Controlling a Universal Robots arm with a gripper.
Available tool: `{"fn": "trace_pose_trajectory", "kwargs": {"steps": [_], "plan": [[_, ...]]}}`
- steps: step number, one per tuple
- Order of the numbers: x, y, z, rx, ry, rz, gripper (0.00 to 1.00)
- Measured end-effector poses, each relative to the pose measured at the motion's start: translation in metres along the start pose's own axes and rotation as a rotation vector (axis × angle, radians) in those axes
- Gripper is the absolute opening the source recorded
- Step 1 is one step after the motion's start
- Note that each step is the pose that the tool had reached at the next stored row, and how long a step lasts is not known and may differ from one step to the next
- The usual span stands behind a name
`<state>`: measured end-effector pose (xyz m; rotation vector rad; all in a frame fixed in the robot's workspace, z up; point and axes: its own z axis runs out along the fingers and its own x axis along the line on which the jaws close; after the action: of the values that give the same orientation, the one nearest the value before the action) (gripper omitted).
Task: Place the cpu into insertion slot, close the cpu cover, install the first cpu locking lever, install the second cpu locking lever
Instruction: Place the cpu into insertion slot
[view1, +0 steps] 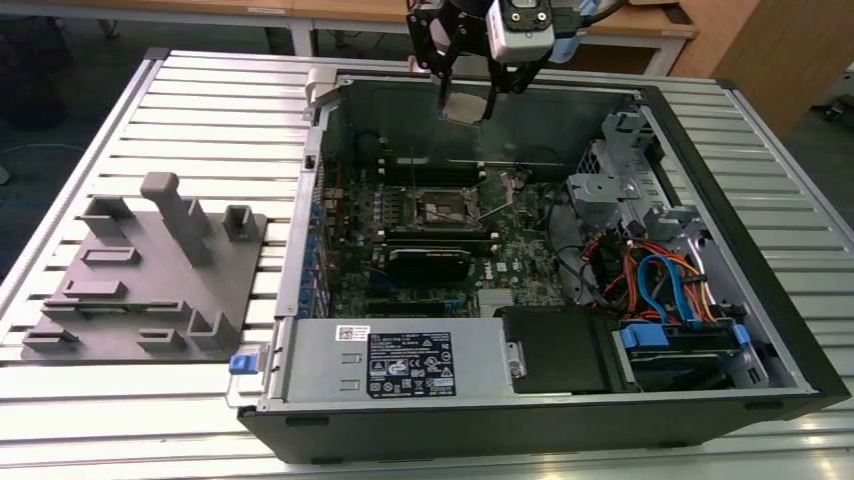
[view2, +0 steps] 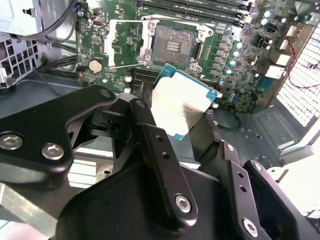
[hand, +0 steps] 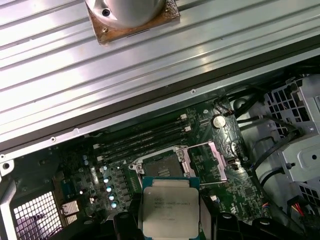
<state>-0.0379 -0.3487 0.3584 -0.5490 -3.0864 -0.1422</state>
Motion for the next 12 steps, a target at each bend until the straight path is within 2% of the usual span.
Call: {"fn": "trace_pose_trajectory", "kwargs": {"steps": [12], "plan": [[0.0, 0.0, 0.0002, -0.0004, -0.0026, 0.029, 0.54]]}}
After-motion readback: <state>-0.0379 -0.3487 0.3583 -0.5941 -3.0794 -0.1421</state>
